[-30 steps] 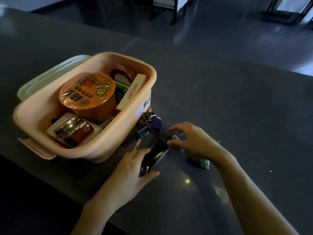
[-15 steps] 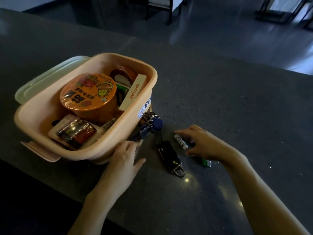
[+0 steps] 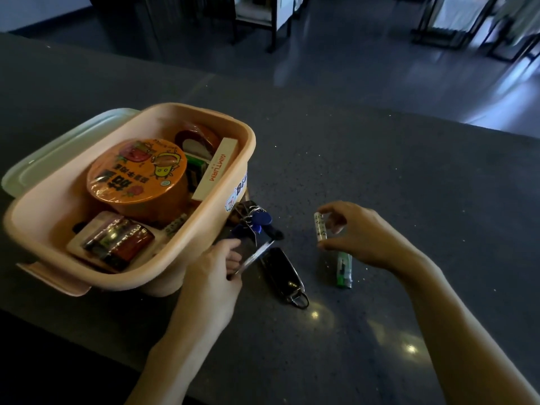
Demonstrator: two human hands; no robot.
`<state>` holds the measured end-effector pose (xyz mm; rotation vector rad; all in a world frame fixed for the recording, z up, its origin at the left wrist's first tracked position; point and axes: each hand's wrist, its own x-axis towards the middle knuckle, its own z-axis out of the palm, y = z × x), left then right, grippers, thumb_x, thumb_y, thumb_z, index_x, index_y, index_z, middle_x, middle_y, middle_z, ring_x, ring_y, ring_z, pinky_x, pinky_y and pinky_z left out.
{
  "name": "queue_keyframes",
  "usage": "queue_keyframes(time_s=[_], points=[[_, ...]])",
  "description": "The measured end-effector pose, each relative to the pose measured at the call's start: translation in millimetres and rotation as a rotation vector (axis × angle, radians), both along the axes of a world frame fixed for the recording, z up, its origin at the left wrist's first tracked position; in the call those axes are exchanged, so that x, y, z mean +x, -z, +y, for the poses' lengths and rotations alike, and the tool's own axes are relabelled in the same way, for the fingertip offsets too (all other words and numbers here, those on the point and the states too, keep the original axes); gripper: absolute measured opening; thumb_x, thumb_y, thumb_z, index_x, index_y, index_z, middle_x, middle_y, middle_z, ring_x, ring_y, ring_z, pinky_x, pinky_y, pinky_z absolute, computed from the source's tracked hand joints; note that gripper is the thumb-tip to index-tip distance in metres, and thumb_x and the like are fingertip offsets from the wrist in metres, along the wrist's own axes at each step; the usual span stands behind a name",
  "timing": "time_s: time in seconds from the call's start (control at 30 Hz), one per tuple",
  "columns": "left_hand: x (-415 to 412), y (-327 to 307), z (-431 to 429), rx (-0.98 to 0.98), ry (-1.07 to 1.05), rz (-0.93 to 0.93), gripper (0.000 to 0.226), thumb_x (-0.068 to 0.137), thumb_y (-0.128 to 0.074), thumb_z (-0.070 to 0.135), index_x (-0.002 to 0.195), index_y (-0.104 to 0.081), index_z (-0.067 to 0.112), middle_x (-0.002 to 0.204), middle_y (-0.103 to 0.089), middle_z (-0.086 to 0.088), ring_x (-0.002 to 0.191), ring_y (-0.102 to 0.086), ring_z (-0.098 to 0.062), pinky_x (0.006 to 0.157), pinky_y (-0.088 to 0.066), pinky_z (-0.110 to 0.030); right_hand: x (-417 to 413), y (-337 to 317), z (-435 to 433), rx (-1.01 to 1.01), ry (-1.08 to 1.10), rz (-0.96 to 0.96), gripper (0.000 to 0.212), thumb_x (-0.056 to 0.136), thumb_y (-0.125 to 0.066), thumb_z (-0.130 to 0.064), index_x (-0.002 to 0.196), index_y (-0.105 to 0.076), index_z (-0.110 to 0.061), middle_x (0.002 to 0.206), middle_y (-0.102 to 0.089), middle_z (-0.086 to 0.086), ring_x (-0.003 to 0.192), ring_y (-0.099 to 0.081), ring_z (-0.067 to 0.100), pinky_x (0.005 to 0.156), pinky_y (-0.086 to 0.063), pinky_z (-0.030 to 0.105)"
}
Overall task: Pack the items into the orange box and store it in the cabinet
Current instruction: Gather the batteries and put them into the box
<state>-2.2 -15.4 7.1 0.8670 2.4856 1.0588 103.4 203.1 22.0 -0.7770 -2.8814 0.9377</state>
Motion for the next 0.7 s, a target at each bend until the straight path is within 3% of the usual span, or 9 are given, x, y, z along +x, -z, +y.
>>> queue_keyframes(time_s=[0.1, 0.2, 0.37, 0.5, 0.57, 0.63, 0.7], points=[[-6.4, -34.2, -5.6, 0.109, 0.009, 0.091, 0.046, 0.076, -0.065, -0.002, 0.112, -0.056, 0.025, 0.093, -0.059, 0.016, 0.082, -0.058, 0.01, 0.065, -0.042, 0.0, -6.6, -17.9, -2.7, 0.012, 0.003, 0.072, 0.056, 0.069, -0.077, -0.036, 0.118, -0.051, -0.03, 0.094, -0.053, -0.017, 0.089, -0.053, 0.002, 0.083, -0.043, 0.023], [-20.8, -67.4, -16.4, 0.203, -0.026, 0.109, 0.044, 0.074, -0.069, 0.002, 0.104, -0.058, 0.032, 0.089, -0.06, 0.021, 0.088, -0.054, 0.019, 0.067, -0.037, 0.005, -19.0, -37.2, -9.1, 0.032, -0.029, 0.129, 0.057, 0.067, -0.077, -0.038, 0.117, -0.05, -0.033, 0.095, -0.054, -0.018, 0.087, -0.052, -0.003, 0.071, -0.038, 0.011], [-70.5, -96.2, -36.5, 0.243, -0.109, 0.135, 0.041, 0.073, -0.072, 0.006, 0.106, -0.061, 0.026, 0.091, -0.065, 0.017, 0.084, -0.061, 0.009, 0.07, -0.045, -0.008, -46.9, -63.0, -34.6, 0.076, -0.079, 0.168, 0.056, 0.064, -0.072, -0.044, 0.112, -0.044, -0.04, 0.092, -0.048, -0.022, 0.085, -0.049, -0.008, 0.063, -0.034, 0.01], [-109.0, -84.5, -35.5, 0.183, -0.093, 0.068, 0.038, 0.075, -0.07, 0.004, 0.109, -0.06, 0.018, 0.09, -0.064, 0.011, 0.084, -0.061, 0.002, 0.067, -0.044, -0.006, -70.0, -74.3, -61.8, 0.097, -0.067, 0.2, 0.054, 0.058, -0.067, -0.052, 0.105, -0.042, -0.044, 0.092, -0.05, -0.024, 0.085, -0.05, -0.01, 0.063, -0.035, 0.009], [-123.3, -74.1, -28.0, 0.138, -0.067, 0.067, 0.038, 0.078, -0.068, 0.007, 0.113, -0.058, 0.015, 0.099, -0.066, 0.004, 0.088, -0.062, -0.006, 0.074, -0.046, -0.012, -85.2, -76.6, -73.3, 0.101, -0.027, 0.21, 0.054, 0.056, -0.066, -0.054, 0.104, -0.043, -0.045, 0.092, -0.051, -0.023, 0.086, -0.051, -0.008, 0.066, -0.037, 0.01], [-133.6, -68.0, -18.9, 0.121, -0.042, 0.096, 0.039, 0.081, -0.066, 0.011, 0.118, -0.056, 0.013, 0.11, -0.064, -0.001, 0.095, -0.061, -0.012, 0.085, -0.05, -0.029, -101.6, -78.2, -84.5, 0.107, 0.01, 0.196, 0.053, 0.057, -0.065, -0.054, 0.105, -0.044, -0.045, 0.092, -0.051, -0.023, 0.086, -0.051, -0.007, 0.071, -0.04, 0.013], [-142.9, -64.5, -11.1, 0.104, 0.024, 0.134, 0.044, 0.082, -0.065, 0.016, 0.124, -0.051, 0.014, 0.122, -0.058, -0.004, 0.109, -0.056, -0.016, 0.094, -0.047, -0.036, -116.7, -79.3, -95.3, 0.12, 0.055, 0.182, 0.056, 0.058, -0.065, -0.054, 0.11, -0.048, -0.04, 0.093, -0.051, -0.022, 0.088, -0.051, -0.005, 0.082, -0.043, 0.022]])
